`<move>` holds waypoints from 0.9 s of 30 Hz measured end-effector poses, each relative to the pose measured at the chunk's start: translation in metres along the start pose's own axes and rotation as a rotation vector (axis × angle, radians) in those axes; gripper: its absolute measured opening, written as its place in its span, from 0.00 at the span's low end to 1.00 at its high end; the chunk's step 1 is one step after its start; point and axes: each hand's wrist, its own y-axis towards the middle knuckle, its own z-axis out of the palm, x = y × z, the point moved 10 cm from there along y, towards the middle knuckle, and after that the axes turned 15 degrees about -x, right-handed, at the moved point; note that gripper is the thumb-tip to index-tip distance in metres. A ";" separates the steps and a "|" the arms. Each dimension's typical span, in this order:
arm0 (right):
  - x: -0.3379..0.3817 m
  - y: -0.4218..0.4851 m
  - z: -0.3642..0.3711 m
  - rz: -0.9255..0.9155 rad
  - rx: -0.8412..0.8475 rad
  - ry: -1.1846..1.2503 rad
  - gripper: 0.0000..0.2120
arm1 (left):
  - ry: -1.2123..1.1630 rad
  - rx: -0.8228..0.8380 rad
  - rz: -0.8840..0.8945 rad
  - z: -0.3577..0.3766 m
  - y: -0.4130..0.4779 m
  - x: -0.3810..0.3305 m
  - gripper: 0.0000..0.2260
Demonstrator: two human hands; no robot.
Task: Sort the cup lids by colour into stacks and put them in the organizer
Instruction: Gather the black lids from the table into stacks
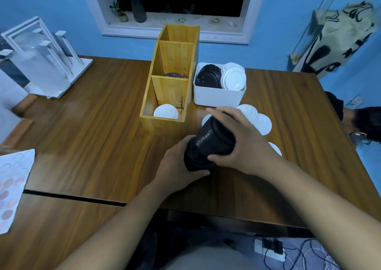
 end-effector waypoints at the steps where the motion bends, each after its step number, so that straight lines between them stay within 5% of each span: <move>1: 0.008 0.003 0.009 -0.047 0.032 -0.031 0.48 | -0.018 0.001 0.002 0.000 0.000 -0.001 0.44; 7: 0.014 0.003 0.054 -0.209 0.238 -0.319 0.50 | -0.062 0.024 -0.043 0.002 -0.002 0.003 0.46; 15: 0.020 -0.010 0.066 -0.308 0.198 -0.422 0.49 | -0.095 0.014 -0.034 0.001 -0.002 0.000 0.36; 21: 0.017 0.003 0.061 -0.221 0.203 -0.257 0.48 | -0.132 0.022 -0.037 -0.004 0.003 0.000 0.37; 27: 0.058 0.017 0.085 -0.160 0.193 0.002 0.36 | -0.054 -0.070 -0.062 -0.048 -0.007 0.033 0.41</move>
